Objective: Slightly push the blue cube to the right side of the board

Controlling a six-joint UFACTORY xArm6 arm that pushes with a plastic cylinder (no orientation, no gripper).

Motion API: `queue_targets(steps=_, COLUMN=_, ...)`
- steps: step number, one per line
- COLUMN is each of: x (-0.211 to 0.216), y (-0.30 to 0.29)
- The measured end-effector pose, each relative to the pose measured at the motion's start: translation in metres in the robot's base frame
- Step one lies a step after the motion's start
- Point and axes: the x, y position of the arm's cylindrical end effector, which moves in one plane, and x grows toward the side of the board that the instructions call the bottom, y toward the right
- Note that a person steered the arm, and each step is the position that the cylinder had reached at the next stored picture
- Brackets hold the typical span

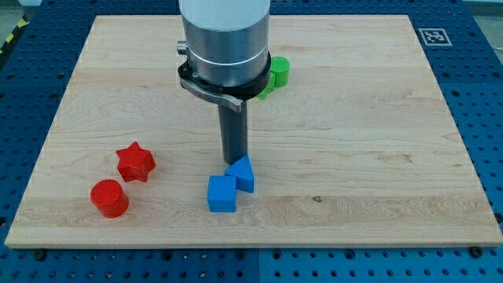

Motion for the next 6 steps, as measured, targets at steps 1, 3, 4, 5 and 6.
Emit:
queue_targets(steps=1, x=0.0, y=-0.003)
queue_targets(steps=3, x=0.004, y=-0.059)
queue_targets(steps=4, x=0.024, y=-0.075)
queue_targets(steps=5, x=0.044, y=-0.079)
queue_targets(steps=6, x=0.045, y=-0.076)
